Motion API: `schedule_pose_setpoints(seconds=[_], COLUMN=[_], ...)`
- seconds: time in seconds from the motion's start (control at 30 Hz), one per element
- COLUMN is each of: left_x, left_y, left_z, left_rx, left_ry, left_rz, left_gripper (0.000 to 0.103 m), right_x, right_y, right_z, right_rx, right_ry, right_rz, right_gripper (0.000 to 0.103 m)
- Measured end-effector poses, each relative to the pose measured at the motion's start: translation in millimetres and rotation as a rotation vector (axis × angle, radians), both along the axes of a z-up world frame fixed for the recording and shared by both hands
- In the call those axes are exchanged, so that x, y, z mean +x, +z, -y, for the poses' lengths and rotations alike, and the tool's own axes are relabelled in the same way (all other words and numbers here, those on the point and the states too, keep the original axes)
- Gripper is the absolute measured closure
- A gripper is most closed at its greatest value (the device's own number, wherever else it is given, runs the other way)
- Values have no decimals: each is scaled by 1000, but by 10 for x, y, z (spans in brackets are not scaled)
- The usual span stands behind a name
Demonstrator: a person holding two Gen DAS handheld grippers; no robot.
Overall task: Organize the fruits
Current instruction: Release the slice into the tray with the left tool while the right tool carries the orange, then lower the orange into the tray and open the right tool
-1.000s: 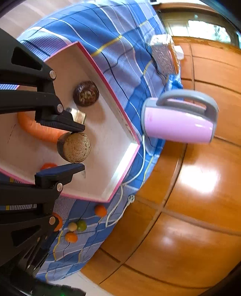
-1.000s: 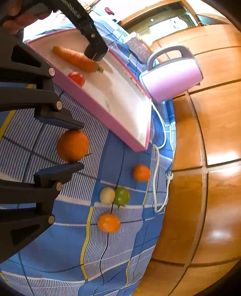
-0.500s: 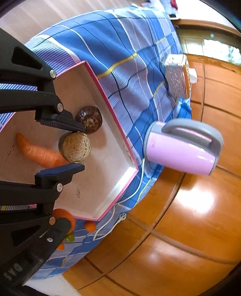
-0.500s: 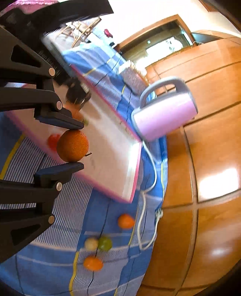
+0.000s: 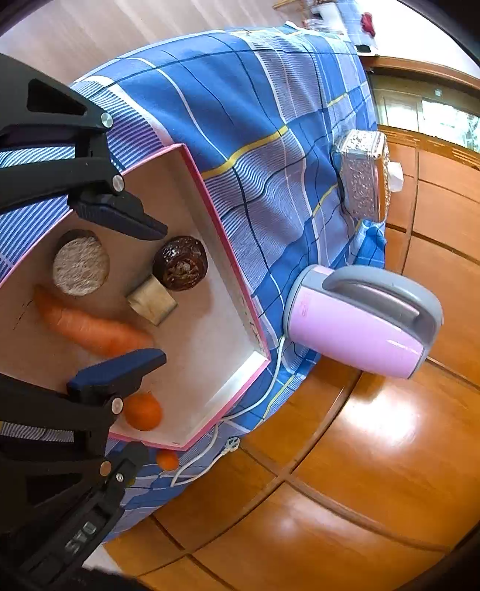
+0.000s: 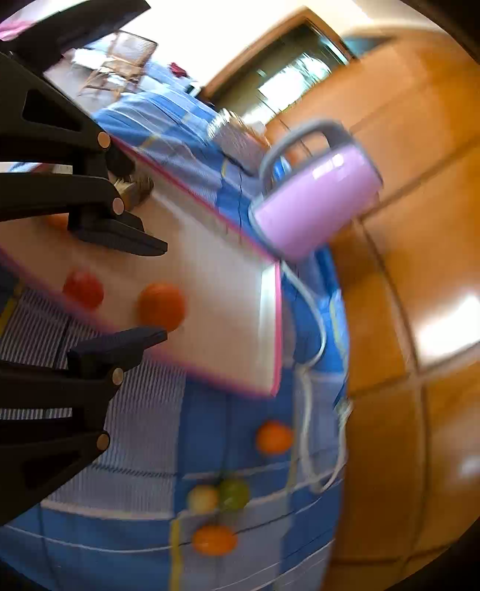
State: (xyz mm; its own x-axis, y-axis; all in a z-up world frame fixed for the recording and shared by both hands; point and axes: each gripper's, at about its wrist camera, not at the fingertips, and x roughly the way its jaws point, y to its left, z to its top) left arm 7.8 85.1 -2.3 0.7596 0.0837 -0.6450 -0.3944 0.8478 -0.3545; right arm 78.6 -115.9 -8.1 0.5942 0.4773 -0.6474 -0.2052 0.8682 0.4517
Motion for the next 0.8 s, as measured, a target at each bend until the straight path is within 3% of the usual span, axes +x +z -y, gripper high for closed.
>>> schedule_pose_setpoints(seconds=[0.2,0.23,0.33,0.8], left_x=[1,0,8,75], left_y=[13,15,16,-15], left_z=[81,90,110,258], left_rx=[11,12,15,36], left_ry=[-37,-39,-51,-111], left_rz=[7,9,11,1], left_gripper=[37,37,37,38], right_x=[145,174,273,658], right_y=[-177,-196,-237,-301], right_z=[92,84,75,-125], right_rx=[82,92,109,120], right_ry=[-8,-9,-11,69], right_rz=[-87,-96,-109,-129], right_gripper=[63,59,53,53])
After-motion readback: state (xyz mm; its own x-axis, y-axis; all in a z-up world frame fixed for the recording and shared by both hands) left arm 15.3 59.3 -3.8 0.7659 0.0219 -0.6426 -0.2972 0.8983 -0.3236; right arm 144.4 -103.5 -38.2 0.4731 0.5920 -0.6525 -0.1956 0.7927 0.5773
